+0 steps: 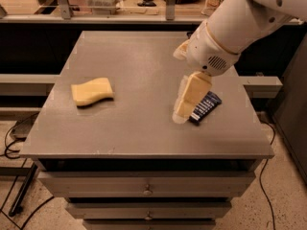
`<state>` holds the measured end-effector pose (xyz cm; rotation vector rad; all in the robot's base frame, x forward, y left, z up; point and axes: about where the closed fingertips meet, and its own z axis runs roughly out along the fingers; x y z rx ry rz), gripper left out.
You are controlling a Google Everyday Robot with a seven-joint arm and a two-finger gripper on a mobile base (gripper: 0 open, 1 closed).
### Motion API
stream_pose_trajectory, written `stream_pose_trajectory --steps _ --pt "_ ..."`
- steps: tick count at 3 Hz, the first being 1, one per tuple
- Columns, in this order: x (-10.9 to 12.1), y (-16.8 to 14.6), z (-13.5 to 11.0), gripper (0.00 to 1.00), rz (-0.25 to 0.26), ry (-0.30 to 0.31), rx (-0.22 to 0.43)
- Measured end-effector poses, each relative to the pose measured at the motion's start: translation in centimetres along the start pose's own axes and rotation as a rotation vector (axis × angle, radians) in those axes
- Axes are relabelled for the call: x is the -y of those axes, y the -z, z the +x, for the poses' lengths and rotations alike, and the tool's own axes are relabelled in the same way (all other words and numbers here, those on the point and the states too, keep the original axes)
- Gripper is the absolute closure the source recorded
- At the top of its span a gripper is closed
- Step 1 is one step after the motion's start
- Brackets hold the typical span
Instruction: Pick sponge
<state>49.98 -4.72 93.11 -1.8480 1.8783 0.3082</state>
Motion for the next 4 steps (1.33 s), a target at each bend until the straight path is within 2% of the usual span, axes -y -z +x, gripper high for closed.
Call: stream_pose_trajectory --steps 1,2,3,4 --pt "-0.1 -0.7 0.1 0.0 -0.01 -0.016 -0.027" --pt "1.1 -2.6 -1.9 0.0 0.001 0.004 -0.002" --pt "3.7 -5.8 -5.0 0.0 0.027 0.041 0.04" --pt "5.2 -8.5 -6.5 0.0 0.016 0.06 0.067"
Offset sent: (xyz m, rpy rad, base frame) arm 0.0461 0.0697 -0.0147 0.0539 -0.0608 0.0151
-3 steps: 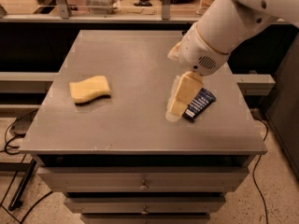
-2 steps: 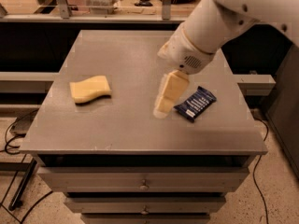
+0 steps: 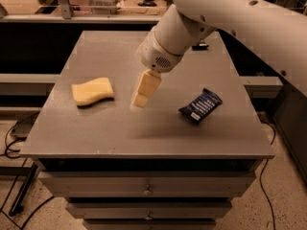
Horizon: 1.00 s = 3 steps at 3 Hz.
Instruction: Pick sponge
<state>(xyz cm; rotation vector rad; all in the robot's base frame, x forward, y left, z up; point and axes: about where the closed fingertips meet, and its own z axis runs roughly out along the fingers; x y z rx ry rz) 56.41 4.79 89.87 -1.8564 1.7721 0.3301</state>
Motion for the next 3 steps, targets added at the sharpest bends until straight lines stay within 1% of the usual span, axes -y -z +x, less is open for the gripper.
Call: stream_pose_trajectory --steps 2,3 --pt "1.3 -6.3 -3.5 0.0 -0.097 0.055 0.059" --pt "1.5 -9.0 -4.8 0.0 -0.141 0.068 0.088"
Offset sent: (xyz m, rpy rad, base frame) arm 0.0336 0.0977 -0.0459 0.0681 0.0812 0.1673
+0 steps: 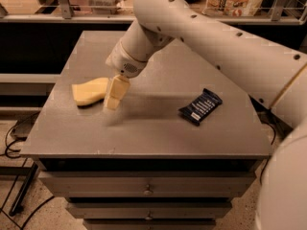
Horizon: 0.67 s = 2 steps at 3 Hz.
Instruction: Pick sponge
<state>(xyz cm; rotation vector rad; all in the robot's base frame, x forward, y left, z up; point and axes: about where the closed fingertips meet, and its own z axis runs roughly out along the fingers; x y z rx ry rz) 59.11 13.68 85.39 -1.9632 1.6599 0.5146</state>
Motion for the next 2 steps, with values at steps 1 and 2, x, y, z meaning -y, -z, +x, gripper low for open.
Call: stream_pose_trajectory --steps 1,2 --pt "0.4 -2.0 -0.4 0.0 -0.036 -0.001 0.015" --pt "0.4 -3.3 -0.4 0.16 -0.062 -0.005 0.014"
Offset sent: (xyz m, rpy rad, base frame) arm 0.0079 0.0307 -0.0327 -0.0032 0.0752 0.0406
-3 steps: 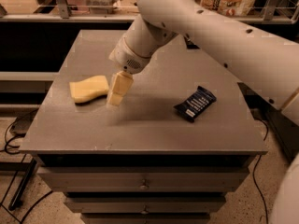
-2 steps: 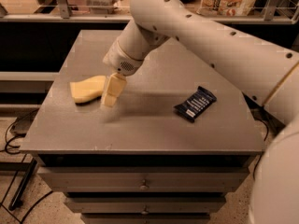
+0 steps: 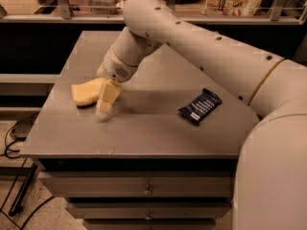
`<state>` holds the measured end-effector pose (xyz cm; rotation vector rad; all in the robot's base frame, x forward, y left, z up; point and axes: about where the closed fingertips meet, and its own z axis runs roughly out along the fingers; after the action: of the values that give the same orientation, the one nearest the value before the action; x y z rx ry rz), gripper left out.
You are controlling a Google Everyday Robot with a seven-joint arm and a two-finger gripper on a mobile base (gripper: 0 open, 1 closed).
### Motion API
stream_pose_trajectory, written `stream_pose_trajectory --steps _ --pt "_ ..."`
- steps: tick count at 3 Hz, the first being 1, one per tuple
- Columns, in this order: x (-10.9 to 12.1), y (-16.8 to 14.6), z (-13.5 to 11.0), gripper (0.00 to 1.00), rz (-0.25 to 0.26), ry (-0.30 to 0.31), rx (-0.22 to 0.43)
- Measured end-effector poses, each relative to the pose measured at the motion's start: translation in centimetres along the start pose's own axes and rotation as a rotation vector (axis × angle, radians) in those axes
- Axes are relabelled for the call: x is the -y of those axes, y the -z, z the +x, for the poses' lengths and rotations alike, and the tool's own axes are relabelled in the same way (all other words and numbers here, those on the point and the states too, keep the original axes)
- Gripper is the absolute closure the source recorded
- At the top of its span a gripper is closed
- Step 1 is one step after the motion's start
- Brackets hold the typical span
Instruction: Pick sponge
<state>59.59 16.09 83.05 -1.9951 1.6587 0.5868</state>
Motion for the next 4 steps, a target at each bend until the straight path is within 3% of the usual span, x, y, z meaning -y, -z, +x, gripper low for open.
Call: stream_pose_trajectory --steps 1,2,3,4 --pt "0.1 -0.3 0.4 0.39 -0.004 -0.018 0.001" --pt "0.3 1.6 0.2 0.7 0.028 -0.021 0.01" --pt "0.5 4.9 -0.7 0.93 0.065 -0.012 0.058" --pt "0.5 12.1 -3.0 1.0 0.163 0.047 0.076"
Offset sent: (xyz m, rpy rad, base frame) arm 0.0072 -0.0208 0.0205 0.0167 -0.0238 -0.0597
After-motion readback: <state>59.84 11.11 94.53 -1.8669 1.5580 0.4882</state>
